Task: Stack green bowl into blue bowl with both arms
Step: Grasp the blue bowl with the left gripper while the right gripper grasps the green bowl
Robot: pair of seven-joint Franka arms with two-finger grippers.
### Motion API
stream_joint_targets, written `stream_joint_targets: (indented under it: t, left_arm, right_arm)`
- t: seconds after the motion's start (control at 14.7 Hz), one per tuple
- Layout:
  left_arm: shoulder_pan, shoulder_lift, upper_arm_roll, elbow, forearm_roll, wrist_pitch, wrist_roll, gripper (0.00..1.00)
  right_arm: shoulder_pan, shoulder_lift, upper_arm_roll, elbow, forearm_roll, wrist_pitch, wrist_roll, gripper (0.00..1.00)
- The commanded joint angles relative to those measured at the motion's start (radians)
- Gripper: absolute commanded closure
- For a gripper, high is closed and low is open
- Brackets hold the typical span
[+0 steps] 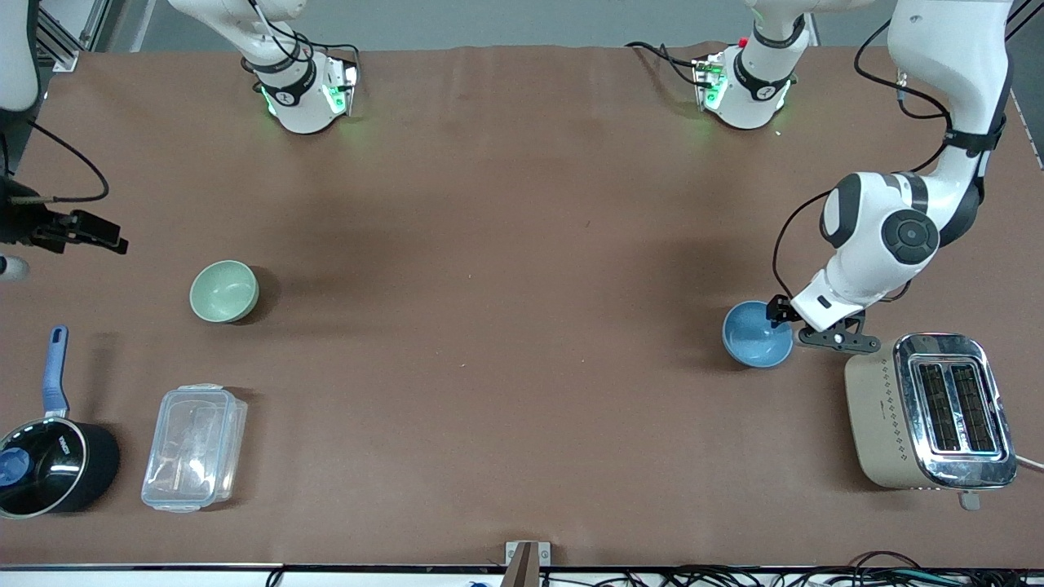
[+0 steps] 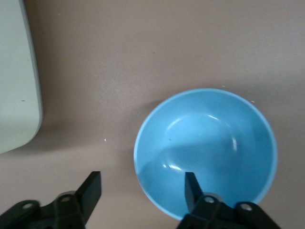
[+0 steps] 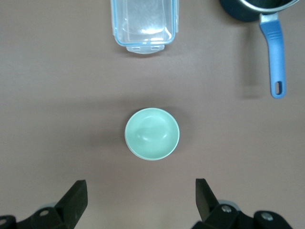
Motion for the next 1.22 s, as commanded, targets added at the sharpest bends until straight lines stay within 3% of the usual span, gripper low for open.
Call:
stream_joint_targets:
  t: [0.0, 0.27, 0.48, 0.68, 0.88, 1.15]
  left_arm:
    - [0.027, 0.049, -0.002, 0.004, 0.024, 0.061, -0.01, 0.41]
    - [0.034, 0.087, -0.004, 0.027, 0.023, 0.074, -0.01, 0.76]
    - [0.035, 0.099, -0.005, 0.043, 0.012, 0.074, -0.013, 0.99]
    - [0.031, 0.055, -0.027, 0.043, 0.007, 0.054, -0.017, 1.0]
    - [0.031, 0.034, -0.142, 0.056, 0.0, 0.006, -0.094, 1.0]
    - [-0.055, 0.067, -0.281, 0.183, 0.001, -0.081, -0.408, 1.0]
  right_arm:
    - [-0.062, 0.007, 0.009, -0.128, 0.059, 0.112, -0.092, 0.0]
    - [-0.133, 0.159, 0.009, -0.144, 0.174, 0.151, -0.271, 0.01]
    - [-0.153, 0.237, 0.009, -0.161, 0.194, 0.235, -0.352, 0.01]
    - [-0.157, 0.305, 0.009, -0.167, 0.196, 0.315, -0.39, 0.01]
    - [-0.157, 0.365, 0.013, -0.167, 0.197, 0.411, -0.399, 0.01]
    - [-0.157, 0.409, 0.013, -0.17, 0.243, 0.425, -0.408, 0.01]
